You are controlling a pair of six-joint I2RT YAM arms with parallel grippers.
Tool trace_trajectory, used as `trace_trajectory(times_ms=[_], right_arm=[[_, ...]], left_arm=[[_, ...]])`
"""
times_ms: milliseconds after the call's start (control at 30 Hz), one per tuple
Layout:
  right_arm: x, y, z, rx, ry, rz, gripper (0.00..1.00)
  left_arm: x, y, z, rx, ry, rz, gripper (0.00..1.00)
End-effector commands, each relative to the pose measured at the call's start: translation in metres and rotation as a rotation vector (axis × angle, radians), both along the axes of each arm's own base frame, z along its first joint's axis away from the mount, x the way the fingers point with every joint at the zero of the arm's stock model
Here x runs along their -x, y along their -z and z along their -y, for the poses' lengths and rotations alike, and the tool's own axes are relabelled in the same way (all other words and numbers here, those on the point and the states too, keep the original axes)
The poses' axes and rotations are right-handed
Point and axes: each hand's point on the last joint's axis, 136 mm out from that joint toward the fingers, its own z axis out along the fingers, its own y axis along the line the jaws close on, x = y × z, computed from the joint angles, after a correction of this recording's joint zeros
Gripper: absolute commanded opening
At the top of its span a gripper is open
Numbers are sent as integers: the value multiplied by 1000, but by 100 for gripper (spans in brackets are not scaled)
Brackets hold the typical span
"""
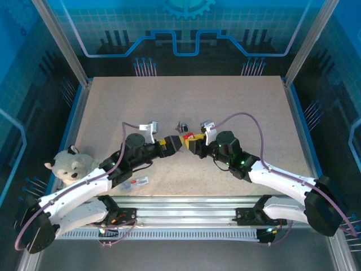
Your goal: Lock with the key
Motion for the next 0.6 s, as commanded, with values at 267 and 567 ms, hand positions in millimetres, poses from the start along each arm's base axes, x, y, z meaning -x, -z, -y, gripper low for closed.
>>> trace_trajectory(times_ms=[267,567], right_arm=[[-1,-33,-17,-44,-47,83,0],[7,-28,-28,1,-92,91,0]], left_arm=[[-1,16,3,-22,20,-77,99],[-9,18,16,-34,42,-128,99]])
